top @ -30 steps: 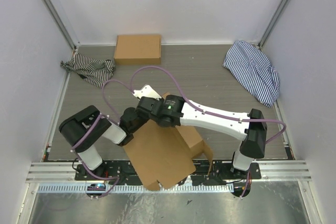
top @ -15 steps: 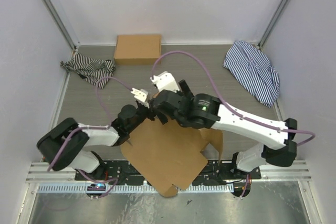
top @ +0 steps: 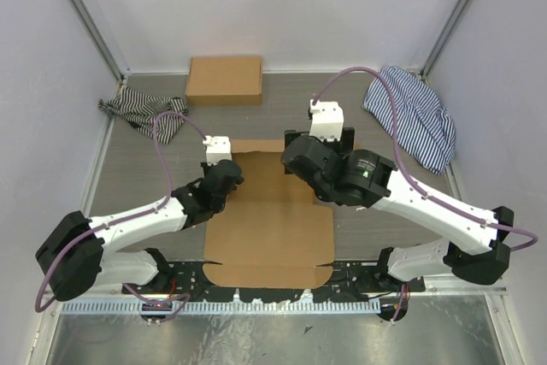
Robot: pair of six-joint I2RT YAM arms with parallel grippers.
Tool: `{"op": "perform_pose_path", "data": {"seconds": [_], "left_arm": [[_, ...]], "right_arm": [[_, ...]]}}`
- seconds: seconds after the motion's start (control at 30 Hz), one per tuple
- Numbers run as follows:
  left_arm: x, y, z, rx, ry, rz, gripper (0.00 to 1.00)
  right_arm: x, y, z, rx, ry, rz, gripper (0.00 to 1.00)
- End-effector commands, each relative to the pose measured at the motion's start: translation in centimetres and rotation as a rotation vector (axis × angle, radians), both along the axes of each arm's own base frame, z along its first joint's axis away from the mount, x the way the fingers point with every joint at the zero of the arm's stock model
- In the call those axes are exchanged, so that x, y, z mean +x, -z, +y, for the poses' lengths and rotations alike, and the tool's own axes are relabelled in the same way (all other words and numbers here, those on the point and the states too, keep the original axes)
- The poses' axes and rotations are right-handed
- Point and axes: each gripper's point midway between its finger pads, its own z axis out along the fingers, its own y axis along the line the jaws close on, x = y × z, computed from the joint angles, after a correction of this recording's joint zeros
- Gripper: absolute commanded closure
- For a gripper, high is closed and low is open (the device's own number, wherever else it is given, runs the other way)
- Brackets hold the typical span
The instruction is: Fold the paper box
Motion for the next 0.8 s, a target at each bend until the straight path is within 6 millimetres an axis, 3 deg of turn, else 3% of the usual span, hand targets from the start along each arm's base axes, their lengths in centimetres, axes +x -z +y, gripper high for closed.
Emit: {"op": "perform_pose_path", "data": {"seconds": [0.0,0.3,0.5,0.73,0.77], "left_arm": [[-0.3,0.4,2.5,0.119,-0.115,0.000,1.00],[0.2,-0.3,0.9,0.269,-0.080,0.108,1.00],[-0.1,-0.5,2.0,0.349,-0.123,0.138,1.00],[-1.0,-1.2,2.8,0.228,-0.128,0.070,1.00],[-1.2,-2.1,3.2,0.190,-0.132,0.037,1.00]], "right_arm": [[0.2,-1.7,-1.2,0.119,0.091,-0.075,0.00],[-0.3,0.3,-2.8,0.090,0.135,-0.056,0.00],[-0.3,0.6,-4.0,0.103,0.210,-0.071,0.00],[0.1,1.7,-4.2,-0.008,0.188,-0.076,0.00],[0.4,1.4,-3.8,0.000,0.171,-0.089,0.02]]}}
